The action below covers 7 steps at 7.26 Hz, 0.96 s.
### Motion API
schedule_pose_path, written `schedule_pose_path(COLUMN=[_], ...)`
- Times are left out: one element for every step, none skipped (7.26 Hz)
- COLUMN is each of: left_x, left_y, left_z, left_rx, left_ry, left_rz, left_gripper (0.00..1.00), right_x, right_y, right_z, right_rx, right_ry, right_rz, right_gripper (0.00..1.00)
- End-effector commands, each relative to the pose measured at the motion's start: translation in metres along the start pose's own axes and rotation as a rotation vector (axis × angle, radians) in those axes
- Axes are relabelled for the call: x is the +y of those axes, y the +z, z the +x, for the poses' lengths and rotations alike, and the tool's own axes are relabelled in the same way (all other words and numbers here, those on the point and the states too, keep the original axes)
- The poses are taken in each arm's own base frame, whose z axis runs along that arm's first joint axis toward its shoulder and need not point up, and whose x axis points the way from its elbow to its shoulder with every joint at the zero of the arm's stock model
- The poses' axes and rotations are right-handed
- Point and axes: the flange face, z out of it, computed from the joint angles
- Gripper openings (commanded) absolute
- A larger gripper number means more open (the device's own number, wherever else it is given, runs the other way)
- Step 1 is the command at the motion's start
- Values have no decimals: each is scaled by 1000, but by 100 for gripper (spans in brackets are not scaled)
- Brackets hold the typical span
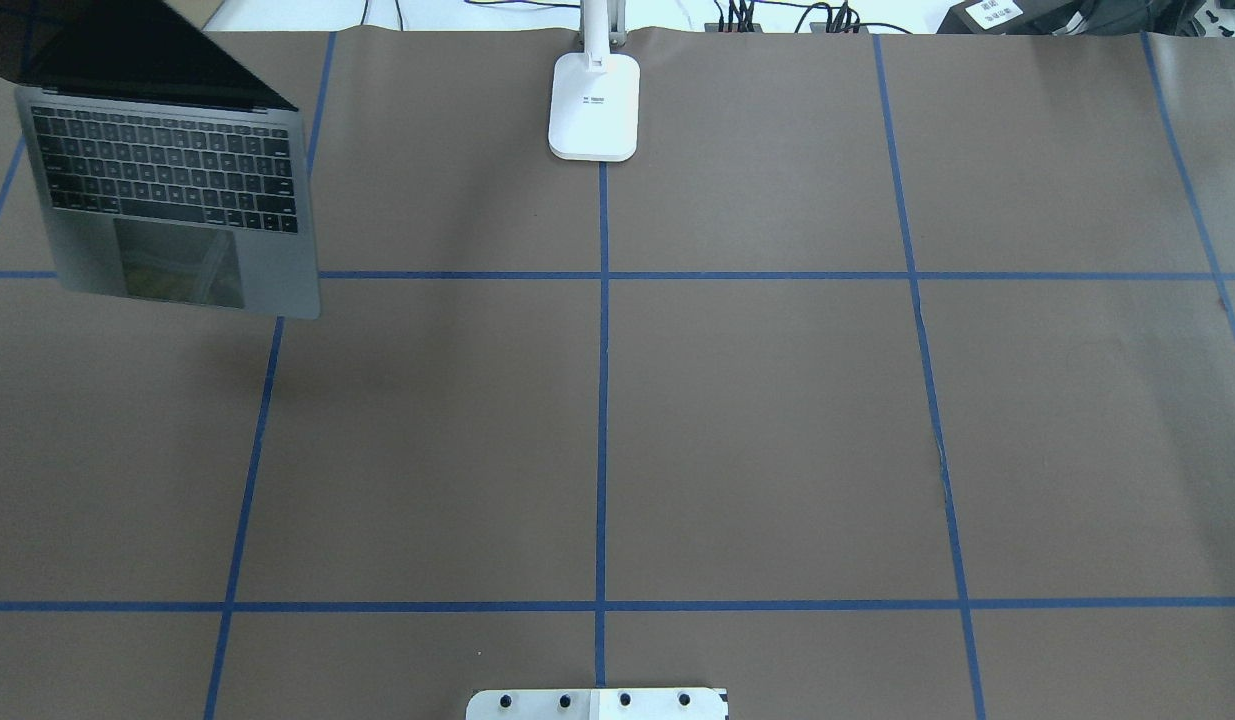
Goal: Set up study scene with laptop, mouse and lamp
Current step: 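Lower the silver laptop with the left gripper in front of the lamp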
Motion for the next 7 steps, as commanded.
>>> schedule_pose_path(left_x=[70,96,122,150,175,194,212], left_y=[47,54,66,84,101,114,127], left_z=[-3,-3,-10,-15,-20,-22,-28], left_rx=[15,23,26,35,27,27,28], left_ry=[-51,-70,-94,-102,-105,-104,-95], left_rz=[4,1,2,15,14,18,24], left_gripper=[0,0,0,0,0,0,0], right_x=[0,0,0,0,0,0,0], right_y=[0,1,0,0,0,1,1], right_z=[0,1,0,0,0,1,0], right_rx=[0,0,0,-1,0,0,-1], right_ry=[0,1,0,0,0,1,1], right_rz=[0,-1,0,0,0,-1,-1], right_gripper=[100,100,100,100,100,100,100])
